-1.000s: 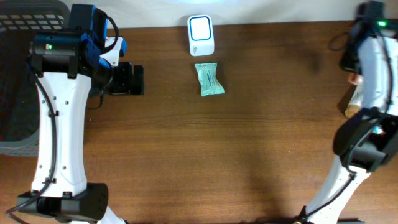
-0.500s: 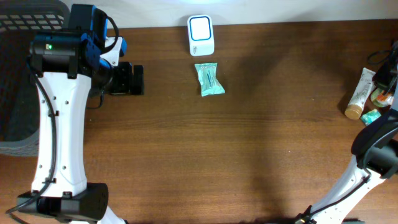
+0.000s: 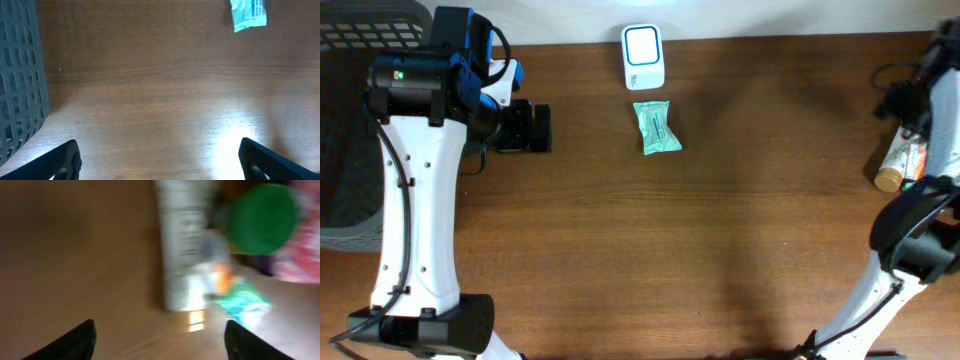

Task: Scan the item barcode
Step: 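Reach the right gripper to the mint wet-wipe pack and grasp it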

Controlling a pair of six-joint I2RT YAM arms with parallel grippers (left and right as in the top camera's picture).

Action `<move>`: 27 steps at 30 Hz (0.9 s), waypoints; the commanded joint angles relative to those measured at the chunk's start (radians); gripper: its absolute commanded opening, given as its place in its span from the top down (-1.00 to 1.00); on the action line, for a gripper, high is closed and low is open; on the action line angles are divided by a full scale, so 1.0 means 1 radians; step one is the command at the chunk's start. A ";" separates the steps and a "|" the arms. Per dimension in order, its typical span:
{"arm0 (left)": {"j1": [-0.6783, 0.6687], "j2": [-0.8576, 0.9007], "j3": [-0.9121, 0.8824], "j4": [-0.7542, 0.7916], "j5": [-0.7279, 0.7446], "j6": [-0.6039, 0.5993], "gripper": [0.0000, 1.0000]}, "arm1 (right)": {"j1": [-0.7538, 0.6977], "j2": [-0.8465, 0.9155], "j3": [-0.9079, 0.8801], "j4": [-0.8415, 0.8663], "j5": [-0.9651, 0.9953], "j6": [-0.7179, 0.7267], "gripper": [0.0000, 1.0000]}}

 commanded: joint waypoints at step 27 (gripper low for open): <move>0.000 -0.003 0.001 -0.001 0.001 0.016 -0.98 | 0.569 0.390 -0.003 0.377 -0.811 0.068 -0.47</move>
